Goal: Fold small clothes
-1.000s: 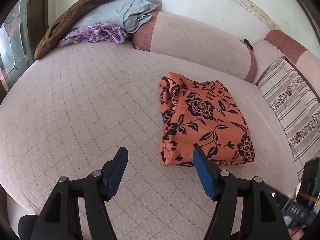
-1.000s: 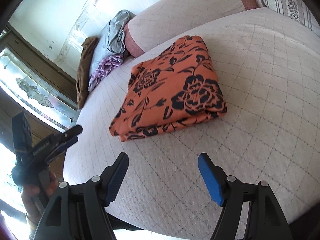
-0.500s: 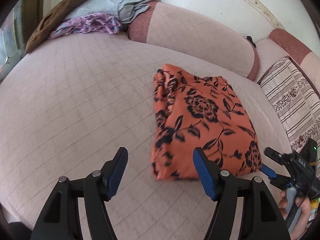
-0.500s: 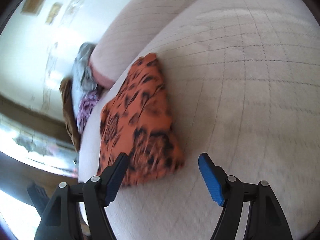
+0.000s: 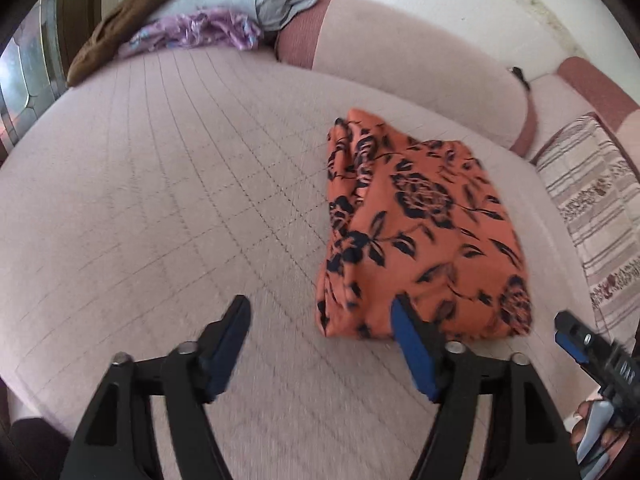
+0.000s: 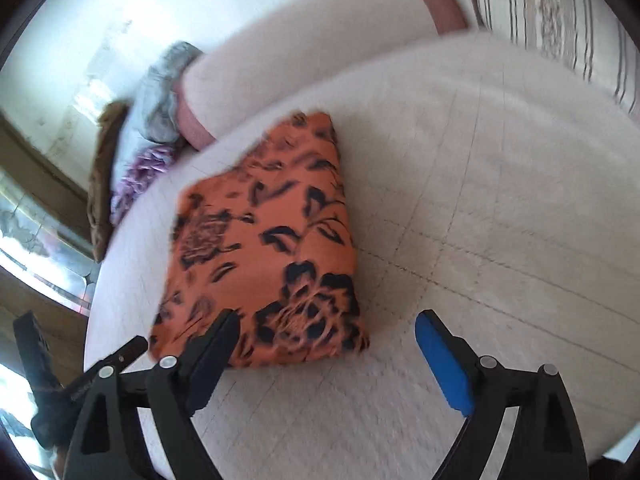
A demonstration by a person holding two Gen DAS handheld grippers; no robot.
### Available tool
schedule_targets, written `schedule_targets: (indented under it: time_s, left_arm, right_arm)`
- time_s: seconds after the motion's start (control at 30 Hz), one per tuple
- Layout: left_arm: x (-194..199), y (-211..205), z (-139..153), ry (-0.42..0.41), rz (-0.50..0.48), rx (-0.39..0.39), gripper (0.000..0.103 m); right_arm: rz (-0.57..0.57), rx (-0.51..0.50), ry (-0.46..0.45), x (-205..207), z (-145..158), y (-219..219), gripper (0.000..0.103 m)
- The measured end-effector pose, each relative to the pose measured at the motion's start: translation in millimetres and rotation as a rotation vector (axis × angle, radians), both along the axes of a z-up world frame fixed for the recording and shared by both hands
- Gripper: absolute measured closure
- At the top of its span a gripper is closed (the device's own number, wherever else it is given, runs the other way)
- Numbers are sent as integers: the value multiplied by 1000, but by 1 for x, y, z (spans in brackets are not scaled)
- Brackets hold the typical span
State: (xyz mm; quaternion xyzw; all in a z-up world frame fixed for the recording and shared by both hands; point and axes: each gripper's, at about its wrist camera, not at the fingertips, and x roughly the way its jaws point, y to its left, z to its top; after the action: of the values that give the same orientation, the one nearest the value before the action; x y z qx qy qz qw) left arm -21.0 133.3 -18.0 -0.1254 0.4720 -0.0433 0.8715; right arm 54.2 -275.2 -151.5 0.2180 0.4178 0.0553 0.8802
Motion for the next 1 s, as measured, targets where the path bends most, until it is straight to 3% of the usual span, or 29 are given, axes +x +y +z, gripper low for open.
schedule_targets:
  time_s: [0.13, 0.27, 0.43, 0.53, 1.0]
  left_arm:
    - [-31, -1, 23, -71, 10, 36, 19]
    - [-55, -12, 46, -143, -10, 133, 16]
    - [-65, -24, 62, -183, -28, 236, 10]
    - [-69, -24, 68, -191, -14, 239, 10]
    - [-69, -23, 88, -213, 22, 250, 5]
  right_arm:
    - [67, -118, -27, -39, 20, 31, 12]
    - [110, -220, -75, -76, 34, 56, 11]
    - [110, -353, -136, -93, 53, 78, 3]
    - [100, -410, -156, -92, 64, 83, 0]
    - [102, -442, -164, -73, 83, 90, 0]
